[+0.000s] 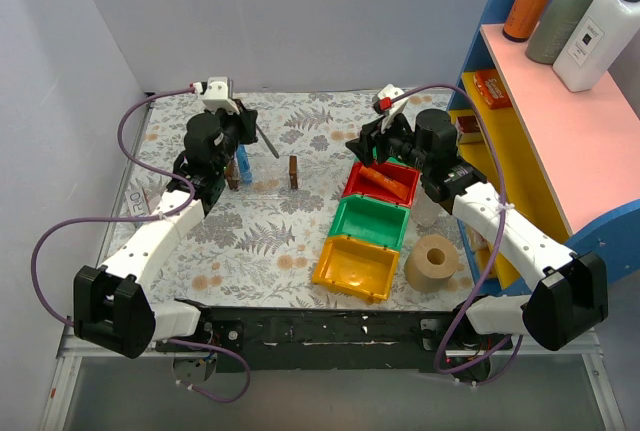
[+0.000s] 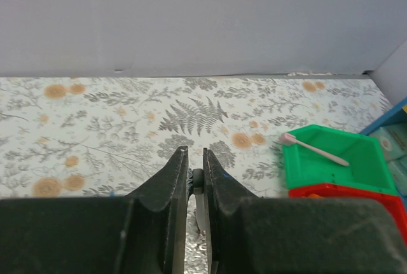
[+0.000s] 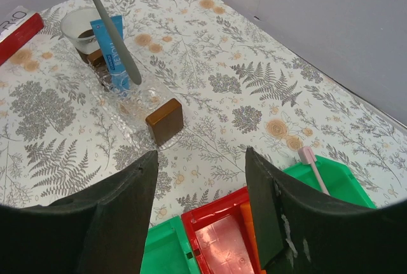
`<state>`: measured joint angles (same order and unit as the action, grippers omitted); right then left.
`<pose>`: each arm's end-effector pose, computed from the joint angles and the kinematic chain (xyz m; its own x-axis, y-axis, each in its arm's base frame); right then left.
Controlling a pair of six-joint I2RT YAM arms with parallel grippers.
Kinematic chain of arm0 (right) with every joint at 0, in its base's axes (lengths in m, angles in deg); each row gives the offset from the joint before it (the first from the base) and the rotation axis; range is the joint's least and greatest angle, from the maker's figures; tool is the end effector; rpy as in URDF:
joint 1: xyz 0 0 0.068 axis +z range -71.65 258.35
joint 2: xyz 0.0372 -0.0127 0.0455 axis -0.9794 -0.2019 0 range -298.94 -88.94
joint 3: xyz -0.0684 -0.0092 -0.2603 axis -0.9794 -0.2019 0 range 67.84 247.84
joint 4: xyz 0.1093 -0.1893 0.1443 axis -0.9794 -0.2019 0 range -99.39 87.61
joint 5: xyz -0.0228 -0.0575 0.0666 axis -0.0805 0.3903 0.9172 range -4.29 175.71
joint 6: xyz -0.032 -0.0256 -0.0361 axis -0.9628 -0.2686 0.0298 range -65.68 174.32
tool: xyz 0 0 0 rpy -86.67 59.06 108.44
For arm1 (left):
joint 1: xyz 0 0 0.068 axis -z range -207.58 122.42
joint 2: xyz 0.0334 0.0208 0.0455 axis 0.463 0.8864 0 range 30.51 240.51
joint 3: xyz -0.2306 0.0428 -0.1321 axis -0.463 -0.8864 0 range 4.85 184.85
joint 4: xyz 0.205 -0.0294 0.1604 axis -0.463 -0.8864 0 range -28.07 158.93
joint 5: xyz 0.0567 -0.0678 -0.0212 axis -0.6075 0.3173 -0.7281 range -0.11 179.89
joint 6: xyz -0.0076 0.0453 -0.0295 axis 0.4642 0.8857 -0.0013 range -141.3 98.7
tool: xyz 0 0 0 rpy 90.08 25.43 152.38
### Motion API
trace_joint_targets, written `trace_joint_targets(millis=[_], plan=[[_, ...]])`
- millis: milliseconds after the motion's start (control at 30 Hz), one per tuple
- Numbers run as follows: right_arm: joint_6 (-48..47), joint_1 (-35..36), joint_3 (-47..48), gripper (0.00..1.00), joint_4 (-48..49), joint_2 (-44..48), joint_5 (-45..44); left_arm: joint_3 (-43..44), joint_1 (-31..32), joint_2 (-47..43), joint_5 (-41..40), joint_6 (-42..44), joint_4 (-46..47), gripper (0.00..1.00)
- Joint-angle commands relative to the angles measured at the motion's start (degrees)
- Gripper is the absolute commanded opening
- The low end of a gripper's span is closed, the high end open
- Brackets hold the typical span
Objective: Prepare toiletry sets of a toothbrush and toothpaste on the tray
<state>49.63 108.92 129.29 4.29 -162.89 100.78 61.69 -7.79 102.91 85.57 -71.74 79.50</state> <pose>0.2616 0.1654 0.3579 -0.0287 -0.1087 -0.9937 -0.7185 0.6933 -0.0551 0.2870 -0.1002 0.3439 -0.2580 -0.7242 -0.6395 0.1069 0.6365 -0.7639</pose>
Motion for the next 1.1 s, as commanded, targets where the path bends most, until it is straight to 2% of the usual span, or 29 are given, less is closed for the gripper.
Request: trace_joint_targets(millis=[0,433,1067], plan=[[1.0,-0.9,-0.4,0.65,4.2,1.5,0.9,1.4,-2.7,-2.2,0.2,5.8,-0.5,0.00],[1.9,-1.8,0.1,0.65,5.2,0.2,2.7,2.7,-3.7,3.5,3.6,13.8,0.8,0.00],[2.3,-2.3,0.3,0.64,4.9,-0.8,3.0,3.4,-4.6,6.7,3.9,13.3,-0.7,0.00]])
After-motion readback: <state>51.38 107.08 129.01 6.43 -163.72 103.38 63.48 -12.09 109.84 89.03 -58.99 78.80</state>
